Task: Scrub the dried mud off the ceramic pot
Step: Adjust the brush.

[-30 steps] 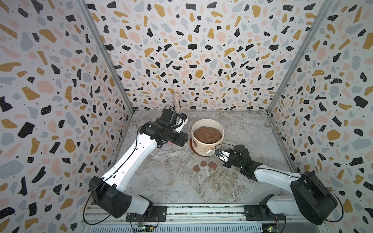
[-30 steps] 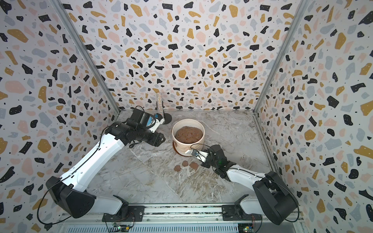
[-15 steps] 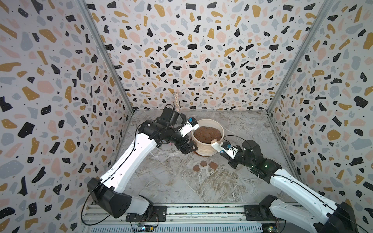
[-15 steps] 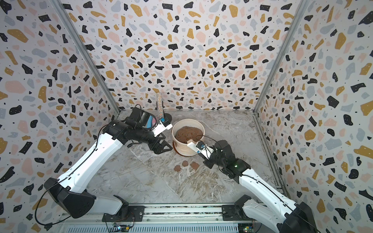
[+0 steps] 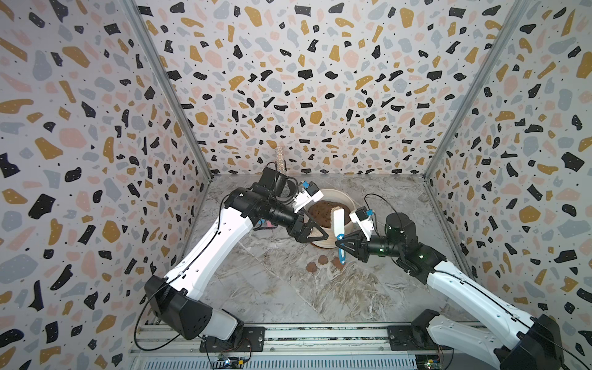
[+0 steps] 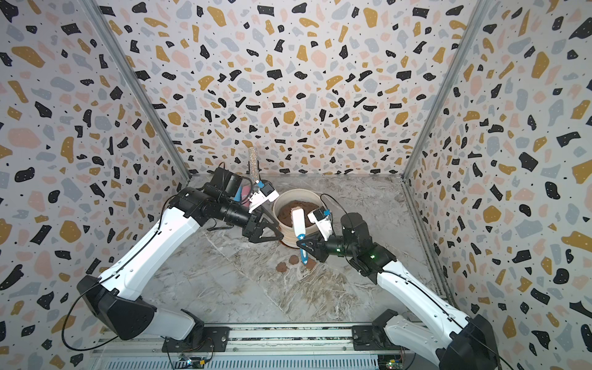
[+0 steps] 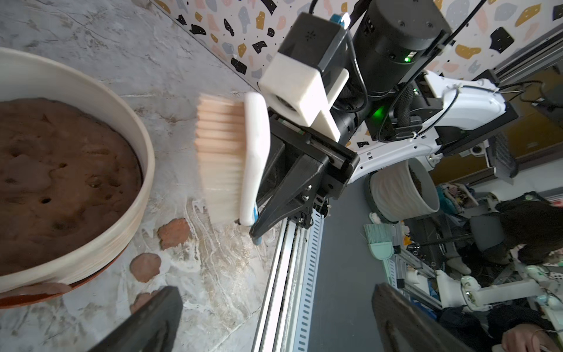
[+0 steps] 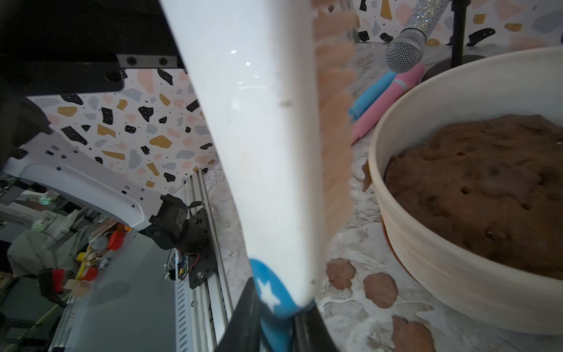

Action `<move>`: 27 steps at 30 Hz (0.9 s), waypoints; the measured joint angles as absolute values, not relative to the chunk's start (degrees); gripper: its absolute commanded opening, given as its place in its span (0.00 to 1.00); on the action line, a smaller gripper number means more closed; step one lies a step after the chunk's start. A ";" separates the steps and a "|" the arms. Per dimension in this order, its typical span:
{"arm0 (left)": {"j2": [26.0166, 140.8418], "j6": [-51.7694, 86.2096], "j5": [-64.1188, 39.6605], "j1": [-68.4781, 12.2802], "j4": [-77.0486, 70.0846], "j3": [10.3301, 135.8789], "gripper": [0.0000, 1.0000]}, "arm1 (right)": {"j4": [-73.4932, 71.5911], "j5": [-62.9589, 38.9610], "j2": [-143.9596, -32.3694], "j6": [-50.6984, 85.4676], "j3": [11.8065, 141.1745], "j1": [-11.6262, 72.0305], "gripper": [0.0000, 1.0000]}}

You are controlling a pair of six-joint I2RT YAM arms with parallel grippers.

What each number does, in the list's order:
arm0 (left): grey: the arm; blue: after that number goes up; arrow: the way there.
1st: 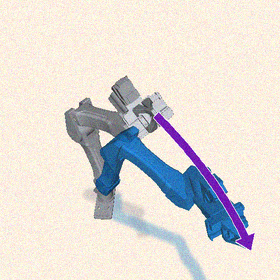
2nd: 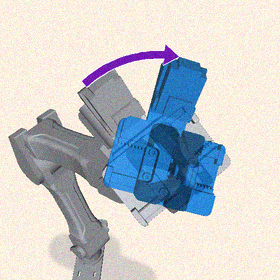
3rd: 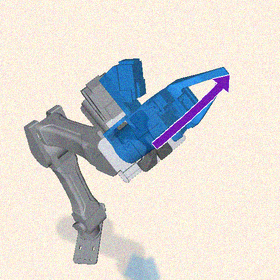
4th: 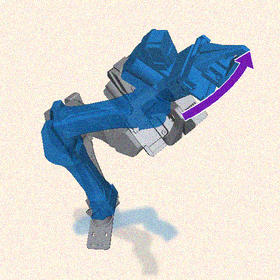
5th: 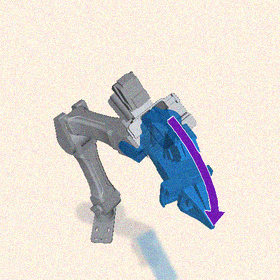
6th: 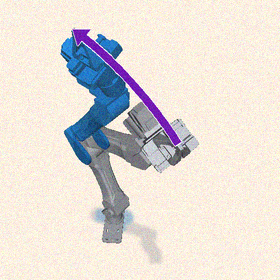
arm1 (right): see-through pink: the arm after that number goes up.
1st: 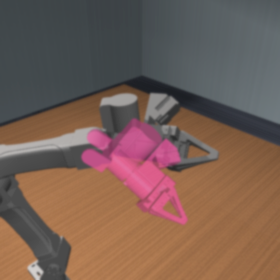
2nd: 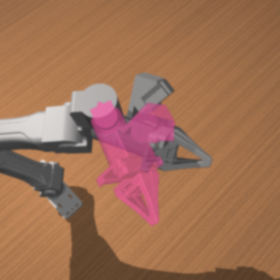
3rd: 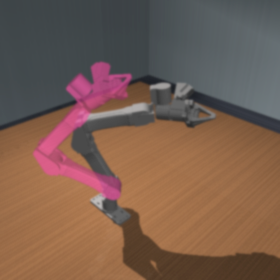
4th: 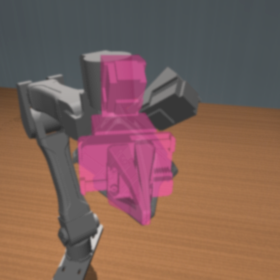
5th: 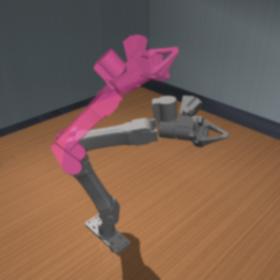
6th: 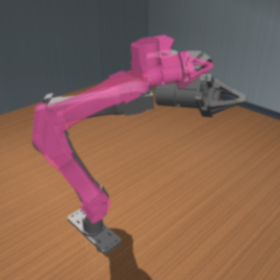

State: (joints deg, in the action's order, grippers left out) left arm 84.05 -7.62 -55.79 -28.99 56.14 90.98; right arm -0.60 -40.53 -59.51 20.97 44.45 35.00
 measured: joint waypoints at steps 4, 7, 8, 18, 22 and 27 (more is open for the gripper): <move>85.97 -4.08 -58.61 -28.99 54.11 91.77 0.96 | -4.49 -44.07 -60.49 25.36 44.45 35.14 0.00; 86.65 -2.02 -59.27 -29.15 52.73 91.90 0.93 | -5.85 -45.19 -61.06 26.70 44.47 35.73 0.00; 86.83 -1.52 -59.11 -29.23 52.40 91.92 0.91 | -6.02 -45.25 -61.28 26.85 44.53 36.05 0.00; 89.67 3.95 -55.75 -29.43 50.76 94.35 0.59 | -4.32 -41.80 -63.42 27.14 48.05 39.79 0.00; 89.69 4.95 -54.61 -29.43 50.39 94.96 0.35 | -4.67 -41.15 -65.06 28.08 48.90 40.23 0.00; 89.54 3.81 -52.49 -28.56 49.41 94.83 0.19 | -5.15 -41.21 -65.69 32.62 49.25 40.32 0.10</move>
